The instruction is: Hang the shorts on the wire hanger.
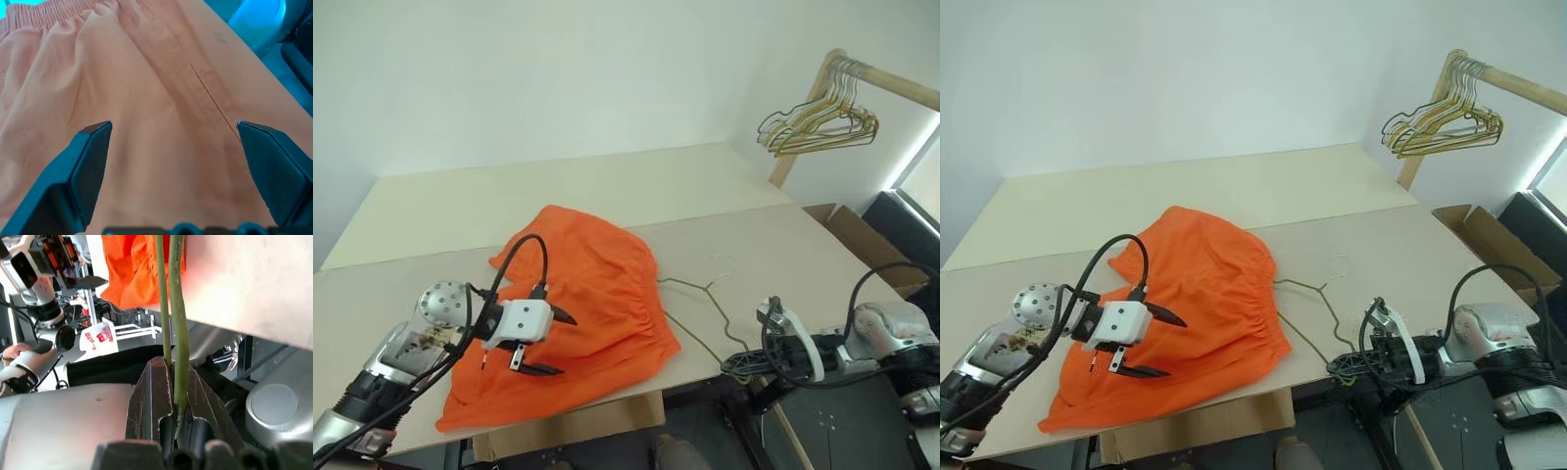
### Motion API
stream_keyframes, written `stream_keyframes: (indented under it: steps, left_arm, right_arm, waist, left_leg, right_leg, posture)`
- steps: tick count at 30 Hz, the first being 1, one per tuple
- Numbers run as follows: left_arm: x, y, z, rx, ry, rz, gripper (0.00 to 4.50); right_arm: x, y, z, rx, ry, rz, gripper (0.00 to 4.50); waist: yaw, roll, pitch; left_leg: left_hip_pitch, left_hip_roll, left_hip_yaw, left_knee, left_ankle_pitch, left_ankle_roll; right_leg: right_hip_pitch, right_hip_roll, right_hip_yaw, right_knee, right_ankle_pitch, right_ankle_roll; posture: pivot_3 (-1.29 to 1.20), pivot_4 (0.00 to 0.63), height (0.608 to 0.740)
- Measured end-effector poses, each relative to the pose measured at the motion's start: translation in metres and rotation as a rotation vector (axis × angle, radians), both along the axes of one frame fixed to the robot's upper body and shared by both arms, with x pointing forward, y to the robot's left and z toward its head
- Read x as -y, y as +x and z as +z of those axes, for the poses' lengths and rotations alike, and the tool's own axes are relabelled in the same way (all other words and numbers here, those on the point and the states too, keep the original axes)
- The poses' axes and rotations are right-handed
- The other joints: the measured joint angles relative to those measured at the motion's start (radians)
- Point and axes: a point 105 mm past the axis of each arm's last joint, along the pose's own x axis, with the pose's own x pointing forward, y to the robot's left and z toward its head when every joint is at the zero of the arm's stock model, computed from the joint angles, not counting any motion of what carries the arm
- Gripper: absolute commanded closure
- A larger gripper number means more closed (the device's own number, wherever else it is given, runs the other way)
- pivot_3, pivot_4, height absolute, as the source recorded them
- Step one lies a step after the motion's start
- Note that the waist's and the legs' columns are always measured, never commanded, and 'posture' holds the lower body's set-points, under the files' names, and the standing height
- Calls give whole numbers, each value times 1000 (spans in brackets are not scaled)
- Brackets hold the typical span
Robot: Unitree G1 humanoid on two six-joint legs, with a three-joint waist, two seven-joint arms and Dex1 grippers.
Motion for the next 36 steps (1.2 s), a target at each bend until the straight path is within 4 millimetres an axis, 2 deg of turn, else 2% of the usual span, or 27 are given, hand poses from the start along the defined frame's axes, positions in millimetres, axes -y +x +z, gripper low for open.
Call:
stream_keyframes:
  steps: [7,16,20,27,36]
  left_arm:
    - [2,-1,1,8,-3,-2,50]
    - [4,0,2,14,-8,6,50]
    - [3,-1,-1,6,-9,15,50]
    - [4,-2,-1,10,-10,16,50]
    - [4,-3,-3,9,-16,32,50]
  right_arm:
    - [-5,6,4,39,58,10,4500]
    - [-17,31,-7,61,58,-34,4500]
    - [-19,34,-10,51,60,-37,4500]
    - [-25,36,-9,65,81,5,4500]
    - [-23,72,-9,169,54,-132,4500]
  waist:
    - [10,0,0]
    - [9,0,0]
    - [11,0,0]
    - [15,0,0]
    - [20,0,0]
  left_leg:
    - [0,0,0,0,0,0]
    - [0,0,0,0,0,0]
    - [-1,0,0,0,0,0]
    - [0,0,0,1,0,0]
    - [-1,-1,0,1,0,0]
  right_leg:
    - [0,0,0,0,0,0]
    - [0,0,0,0,1,-1]
    - [0,0,0,0,4,-6]
    - [0,0,0,1,4,-6]
    - [0,0,0,1,5,-7]
  posture:
    - [-147,0,740]
    - [-137,0,740]
    - [-134,0,740]
    - [-122,0,740]
    - [-121,0,740]
